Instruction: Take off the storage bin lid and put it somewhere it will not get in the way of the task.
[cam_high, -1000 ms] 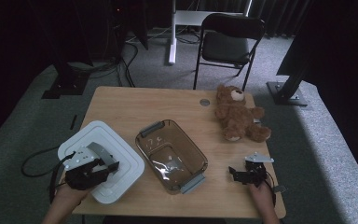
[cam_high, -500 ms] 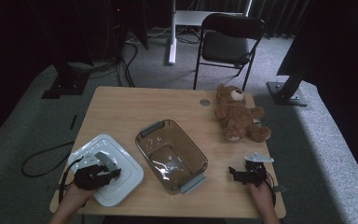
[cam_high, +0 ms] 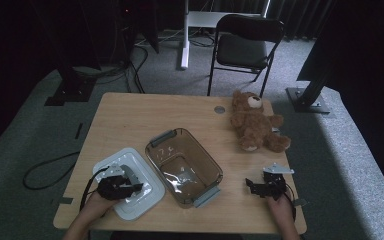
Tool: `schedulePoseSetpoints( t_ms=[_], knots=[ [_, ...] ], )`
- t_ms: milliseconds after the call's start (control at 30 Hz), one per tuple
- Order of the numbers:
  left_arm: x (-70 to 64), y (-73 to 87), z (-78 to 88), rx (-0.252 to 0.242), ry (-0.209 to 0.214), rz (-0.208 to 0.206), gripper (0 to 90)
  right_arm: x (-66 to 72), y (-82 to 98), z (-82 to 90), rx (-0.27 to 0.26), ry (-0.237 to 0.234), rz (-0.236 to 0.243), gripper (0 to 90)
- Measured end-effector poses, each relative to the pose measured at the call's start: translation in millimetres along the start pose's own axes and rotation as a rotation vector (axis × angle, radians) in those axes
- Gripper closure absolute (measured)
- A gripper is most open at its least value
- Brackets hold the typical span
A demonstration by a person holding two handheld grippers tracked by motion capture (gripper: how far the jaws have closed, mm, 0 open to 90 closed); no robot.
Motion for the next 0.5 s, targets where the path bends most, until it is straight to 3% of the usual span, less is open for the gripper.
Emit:
schedulePoseSetpoints(
  t_ms=[133,267,467,500],
  knots=[
    [1.8,-4.0,-5.1,0.002,0.007,-0.012,60.3,0.3,0.0,-0.1,0.0,0.001,0.003,13.2],
    [6.8,-5.9,-11.2,0.004,0.03,0.01,60.2,0.2,0.0,0.0,0.0,0.0,0.001,13.2],
    [14.6,-5.8,-16.6,0.006,-0.005,0.034,57.7,0.2,0.0,0.1,0.002,0.0,0.002,13.2],
    [15.1,-5.7,-16.3,0.004,-0.01,0.034,53.4,0.2,0.0,0.0,0.001,0.0,0.001,13.2]
  ],
)
Point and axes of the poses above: each handheld gripper's, and its own axes: z roughly backward along the jaws, y roughly out of its underside, x roughly to its left, the point moved 3 cm from there along -z, roughly forward along the jaws, and after that the axes turned 4 degrees about -z, right-handed, at the moved point
